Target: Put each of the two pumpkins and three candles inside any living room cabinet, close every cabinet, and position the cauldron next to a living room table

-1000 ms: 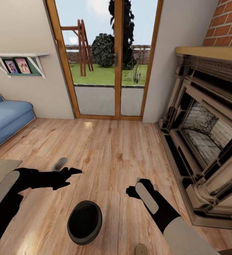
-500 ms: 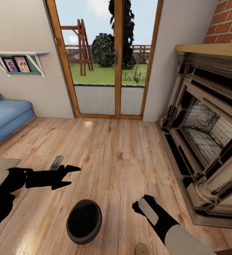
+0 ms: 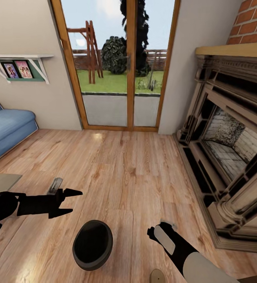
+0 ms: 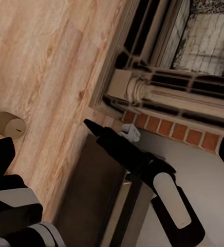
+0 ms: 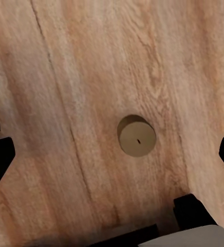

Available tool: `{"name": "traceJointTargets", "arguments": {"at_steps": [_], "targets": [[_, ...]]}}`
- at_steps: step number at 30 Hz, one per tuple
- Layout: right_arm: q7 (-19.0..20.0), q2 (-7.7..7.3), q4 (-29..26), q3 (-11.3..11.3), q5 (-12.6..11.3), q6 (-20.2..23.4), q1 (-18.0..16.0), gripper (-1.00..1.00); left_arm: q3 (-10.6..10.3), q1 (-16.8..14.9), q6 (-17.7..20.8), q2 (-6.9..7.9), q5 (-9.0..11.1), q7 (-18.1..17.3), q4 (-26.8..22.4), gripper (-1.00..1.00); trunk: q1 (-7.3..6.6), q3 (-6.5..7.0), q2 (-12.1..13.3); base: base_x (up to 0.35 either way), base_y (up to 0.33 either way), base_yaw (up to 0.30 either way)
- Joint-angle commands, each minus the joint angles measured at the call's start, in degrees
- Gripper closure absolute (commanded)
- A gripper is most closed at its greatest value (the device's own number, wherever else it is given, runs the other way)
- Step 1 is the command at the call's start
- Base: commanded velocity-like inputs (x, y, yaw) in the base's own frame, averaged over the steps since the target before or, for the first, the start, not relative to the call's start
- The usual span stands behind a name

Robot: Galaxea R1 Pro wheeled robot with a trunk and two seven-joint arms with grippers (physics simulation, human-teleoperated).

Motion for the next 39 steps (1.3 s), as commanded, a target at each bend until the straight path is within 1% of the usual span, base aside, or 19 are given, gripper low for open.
{"name": "traceJointTargets", "arguments": {"at_steps": [1, 4, 7, 14, 17, 23, 29, 39], "targets": [[-0.4, -0.03, 0.2, 0.6, -0.3, -0.3, -0.1, -1.0, -0.1, 0.0, -0.1, 0.05, 0.6, 0.6, -0.1, -1.0, 0.22, -0.23, -0.4, 0.0, 0.0, 0.0], [-0.4, -0.01, 1.2, 1.0, -0.2, -1.9, -0.1, -1.0, -0.1, 0.1, -0.1, 0.11, 0.7, 0.6, -0.1, -1.0, 0.88, -0.77, -1.6, -0.144, 0.0, 0.0], [-0.3, 0.0, 1.5, 1.1, -0.2, -2.5, -0.1, -1.0, 0.0, 0.1, -0.1, 0.16, 0.7, 0.6, -0.1, -1.0, 1.54, -1.31, -2.9, -0.251, 0.0, 0.0], [1.4, -0.08, 1.7, 1.1, -0.3, -2.7, -0.1, -1.0, 0.0, 0.2, -0.1, 0.19, 0.7, 0.6, 0.1, -1.0, 3.08, -2.57, -5.7, -0.051, 0.0, 0.0], [1.6, -0.09, 1.7, 1.1, -0.3, -2.7, -0.1, -1.0, 0.0, 0.2, -0.1, 0.18, 0.7, 0.6, 0.1, -1.0, 3.74, -3.11, -6.9, -0.034, 0.0, 0.0], [1.7, -0.09, 1.7, 1.1, -0.2, -2.7, -0.1, -1.0, 0.0, 0.2, -0.2, 0.18, 0.7, 0.7, 0.1, -1.0, 5.06, -4.18, -9.3, -0.207, 0.0, 0.0], [1.7, -0.09, 1.9, 1.1, -0.2, -2.8, -0.1, -1.0, 0.0, 0.2, -0.2, 0.18, 0.7, 0.7, 0.1, -1.0, 6.37, -5.26, -11.7, -0.034, 0.0, 0.0], [2.7, 0.0, 5.9, 1.2, -0.1, -5.3, -0.1, -1.0, 0.0, 0.2, -0.2, 0.18, 0.7, 0.7, 0.0, -1.0, 8.57, -7.06, -15.7, -0.001, 0.0, 0.0]]}}
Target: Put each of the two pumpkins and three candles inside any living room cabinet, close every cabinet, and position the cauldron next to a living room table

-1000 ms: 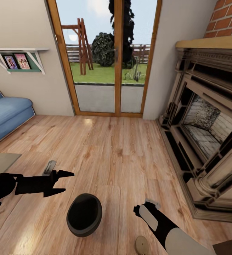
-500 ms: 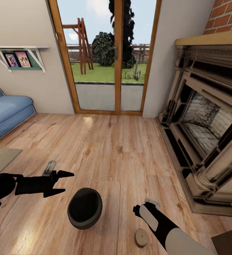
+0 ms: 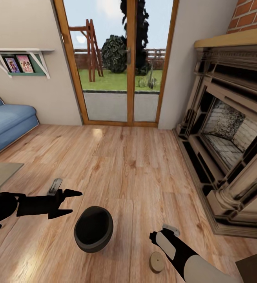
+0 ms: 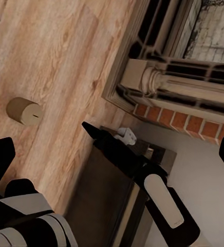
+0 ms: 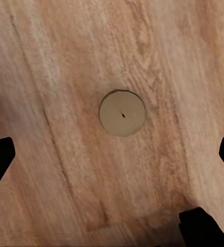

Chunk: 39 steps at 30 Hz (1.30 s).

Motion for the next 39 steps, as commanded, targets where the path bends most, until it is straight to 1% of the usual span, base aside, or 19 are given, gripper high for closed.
{"name": "traceJointTargets", "arguments": {"at_steps": [1, 5, 9, 12, 25, 26, 28, 30, 31, 33, 35, 36, 37, 38, 39], "targets": [[-0.3, -0.03, 0.0, 0.4, -0.3, -0.3, 0.0, -1.0, -0.1, -0.1, -0.1, 0.01, 0.7, 0.6, -0.1, -1.0, 0.22, -0.23, -0.4, 0.0, 0.0, 0.0], [0.0, 0.08, 0.1, 0.4, 0.0, -0.9, 0.0, -1.0, -0.1, -0.1, -0.1, -0.04, 0.7, 0.6, -0.1, -1.0, 1.1, -0.95, -2.0, 0.0, 0.0, 0.0], [0.2, -0.02, 0.3, 0.4, 2.1, -1.9, 0.0, -1.0, -0.1, -0.1, -0.1, -0.05, 0.7, 0.6, -0.1, -1.0, 1.98, -1.67, -3.6, 0.0, 0.0, 0.0], [0.2, -0.01, 0.3, 0.3, 2.6, -2.4, 0.0, -1.0, -0.2, -0.1, -0.1, -0.05, 0.7, 0.5, -0.1, -1.0, 2.64, -2.21, -4.9, 0.0, 0.0, 0.0], [0.2, 0.04, 0.4, 0.3, 2.8, -2.7, 0.0, -1.0, -0.1, -0.1, 0.0, 0.03, 0.8, 0.5, -0.3, -1.0, 5.49, -4.54, -10.1, 0.0, 0.0, 0.0], [0.2, 0.02, 0.4, 0.3, 2.8, -2.7, 0.0, -1.0, -0.1, -0.1, 0.0, 0.03, 1.0, 0.5, -0.3, -1.0, 5.71, -4.72, -10.5, 0.0, 0.0, 0.0], [0.2, 0.0, 0.4, 0.3, 2.8, -2.7, 0.0, -1.0, 0.0, -0.1, 0.0, 0.12, 2.3, 0.5, -0.2, -1.0, 6.15, -5.08, -11.3, 0.0, 0.0, 0.0], [0.2, 0.01, 0.4, 0.3, 2.8, -2.7, 0.0, -1.0, 0.1, -0.1, 0.0, 0.59, 2.3, 0.5, -0.1, -1.0, 6.59, -5.44, -12.1, 0.0, 0.0, 0.0], [0.2, 0.02, 0.4, 0.3, 2.8, -2.7, 0.0, -1.0, 0.1, 0.0, 0.0, 1.06, 2.3, 0.5, 0.0, -1.0, 6.81, -5.62, -12.5, 0.0, 0.0, 0.0], [0.2, 0.02, 0.4, 0.3, 2.8, -2.7, 0.0, -1.0, 0.1, 0.0, 0.0, 2.55, 2.3, 0.5, 0.2, -1.0, 7.25, -5.98, -13.3, 0.0, 0.0, 0.0], [0.2, -0.01, 0.4, 0.3, 2.8, -2.7, 0.0, -1.0, 0.2, 0.2, 0.0, 3.33, 2.3, 0.6, 0.4, -1.0, 7.69, -6.34, -14.1, 0.0, 0.0, 0.0], [0.2, -0.03, 0.4, 0.3, 2.8, -2.7, 0.0, -1.0, 0.8, 0.7, 0.0, 3.85, 2.3, 0.6, 0.5, -1.0, 7.91, -6.52, -14.5, 0.0, 0.0, 0.0], [0.2, -0.04, 0.4, 0.3, 2.8, -2.7, 0.0, -1.0, 2.2, 1.2, 0.0, 4.06, 2.3, 0.6, 0.6, -1.0, 8.13, -6.7, -14.9, 0.0, 0.0, 0.0], [0.2, -0.04, 0.4, 0.3, 2.8, -2.7, 0.0, -1.0, 2.9, 1.4, 0.0, 4.13, 2.3, 0.6, 0.6, -1.0, 8.35, -6.87, -15.3, 0.0, 0.0, 0.0], [0.2, -0.04, 0.4, 0.3, 2.8, -2.7, 0.0, -1.0, 4.4, 2.0, 0.0, 4.24, 2.3, 0.7, 0.7, -1.0, 8.57, -7.05, -15.7, 0.0, 0.0, 0.0]]}}
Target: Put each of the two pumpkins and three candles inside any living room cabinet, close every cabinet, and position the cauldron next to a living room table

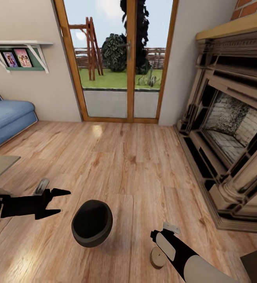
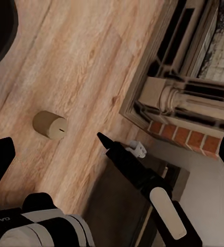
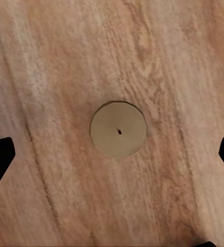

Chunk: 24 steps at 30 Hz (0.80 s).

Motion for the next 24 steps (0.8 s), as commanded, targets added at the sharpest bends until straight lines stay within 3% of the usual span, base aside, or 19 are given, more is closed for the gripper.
{"name": "traceJointTargets", "arguments": {"at_steps": [1, 4, 6, 8, 15, 24], "targets": [[-0.4, -0.05, -0.1, 0.4, -0.3, 0.3, 0.0, -1.0, 0.8, 0.4, -0.1, 0.07, 0.7, 0.6, 0.0, -1.0, 0.22, -0.23, -0.4, 0.0, 0.0, 0.0], [-0.4, -0.06, -0.1, 0.4, -0.3, 0.3, 0.0, -1.0, 5.2, 2.3, -0.1, 0.18, 0.7, 0.7, 0.0, -1.0, 0.88, -0.77, -1.6, 0.0, 0.0, 0.0], [-0.4, -0.06, -0.1, 0.4, -0.2, 0.3, 0.0, -1.0, 7.1, 3.0, -0.1, 0.21, 0.7, 0.8, 0.0, -1.0, 1.32, -1.13, -2.4, 0.0, 0.0, 0.0], [-0.4, -0.06, -0.1, 0.4, -0.2, 0.3, 0.0, -1.0, 7.7, 3.2, -0.1, 0.2, 0.7, 0.9, 0.1, -1.0, 1.76, -1.49, -3.2, 0.0, 0.0, 0.0], [-0.4, -0.04, -0.1, 0.4, -0.2, -0.2, 0.0, -1.0, 8.6, 3.3, -0.3, 0.16, -2.1, 1.2, 3.9, -1.0, 3.29, -2.75, -6.1, 0.0, 0.0, 0.0], [-0.4, 0.09, 0.9, 0.5, 0.0, -0.7, 0.0, -1.0, 9.8, 3.3, -0.8, -0.05, -8.9, 1.7, 5.4, -1.0, 5.27, -4.36, -9.7, 0.0, 0.0, 0.0]]}}
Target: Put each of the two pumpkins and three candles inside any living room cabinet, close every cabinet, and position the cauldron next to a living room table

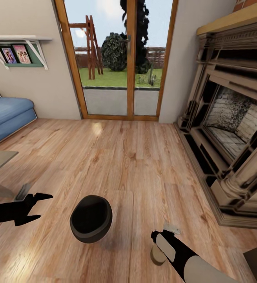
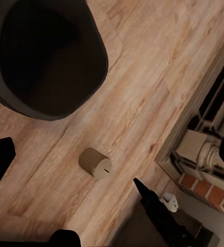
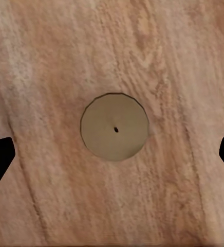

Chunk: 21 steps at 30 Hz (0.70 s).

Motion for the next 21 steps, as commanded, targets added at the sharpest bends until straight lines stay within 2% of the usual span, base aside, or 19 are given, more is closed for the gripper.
{"name": "traceJointTargets", "arguments": {"at_steps": [1, 12, 14, 21], "targets": [[-0.4, 0.01, 0.6, 0.5, -0.2, 0.1, -0.1, -1.0, 0.1, 0.0, 0.0, -0.05, -0.4, 0.7, 0.4, -1.0, 0.22, -0.23, -0.4, 0.0, 0.0, 0.0], [-0.4, 0.3, 2.9, 0.6, -0.1, -1.3, -0.1, -1.0, 1.3, 0.0, -1.4, -0.56, -10.3, 0.9, 2.7, -1.0, 2.63, -2.21, -4.8, 0.0, 0.0, 0.0], [-0.4, 0.3, 2.9, 0.6, -0.1, -1.3, -0.1, -1.0, 1.3, 0.0, -1.7, -0.54, -10.9, 0.9, 2.7, -1.0, 3.07, -2.57, -5.7, 0.0, 0.0, 0.0], [-0.4, 0.28, 3.0, 0.6, -0.1, -1.3, -0.1, -1.0, 1.4, 0.0, -1.9, -0.53, -11.3, 0.9, 2.7, -1.0, 4.61, -3.82, -8.5, 0.0, 0.0, 0.0]]}}
